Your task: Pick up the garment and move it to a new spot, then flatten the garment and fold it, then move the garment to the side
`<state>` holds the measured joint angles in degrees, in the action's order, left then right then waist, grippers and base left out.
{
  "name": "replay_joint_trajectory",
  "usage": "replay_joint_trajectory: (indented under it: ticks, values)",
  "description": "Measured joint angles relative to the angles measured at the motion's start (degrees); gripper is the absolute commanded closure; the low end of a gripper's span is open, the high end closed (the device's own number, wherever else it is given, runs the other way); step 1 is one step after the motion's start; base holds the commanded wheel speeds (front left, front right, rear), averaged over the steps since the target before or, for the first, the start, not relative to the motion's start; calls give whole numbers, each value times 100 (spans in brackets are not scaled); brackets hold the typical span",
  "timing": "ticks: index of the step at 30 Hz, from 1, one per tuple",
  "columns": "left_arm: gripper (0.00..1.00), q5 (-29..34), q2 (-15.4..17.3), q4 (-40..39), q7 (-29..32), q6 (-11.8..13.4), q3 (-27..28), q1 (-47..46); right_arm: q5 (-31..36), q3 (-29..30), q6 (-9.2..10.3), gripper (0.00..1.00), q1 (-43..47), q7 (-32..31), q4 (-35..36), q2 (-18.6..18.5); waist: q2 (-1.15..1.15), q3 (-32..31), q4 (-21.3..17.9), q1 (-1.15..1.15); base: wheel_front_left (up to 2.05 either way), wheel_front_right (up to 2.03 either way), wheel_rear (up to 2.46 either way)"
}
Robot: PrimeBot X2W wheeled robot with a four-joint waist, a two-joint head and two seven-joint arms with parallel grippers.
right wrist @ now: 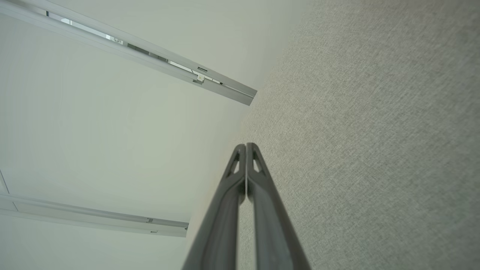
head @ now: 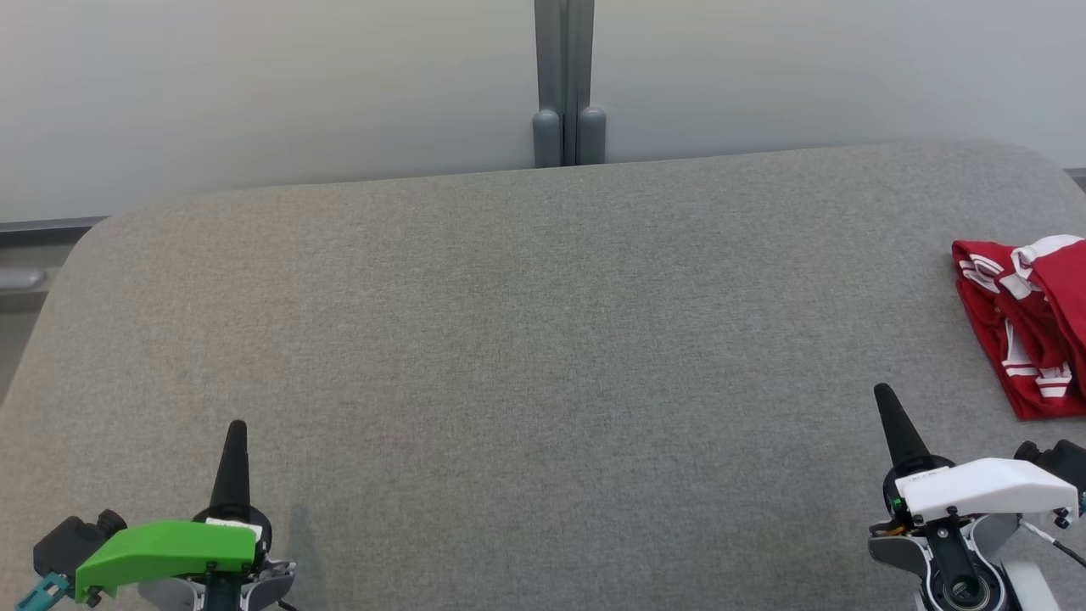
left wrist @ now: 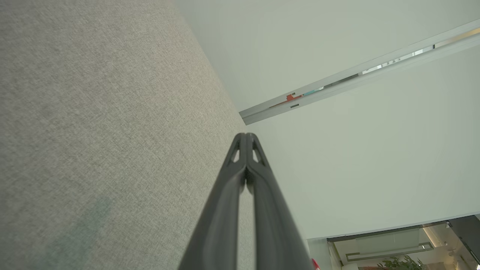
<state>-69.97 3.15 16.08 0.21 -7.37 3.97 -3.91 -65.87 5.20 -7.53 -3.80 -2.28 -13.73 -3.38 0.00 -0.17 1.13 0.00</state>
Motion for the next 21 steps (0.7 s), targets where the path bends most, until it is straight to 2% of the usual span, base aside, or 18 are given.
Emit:
replay_joint_trajectory:
  ticks: [21]
  values:
    - [100,-971,-13,-89,276,0,118,-77,-1145,62,4,100,-90,-177,-13,27,0,14,-43,0,0,0,0]
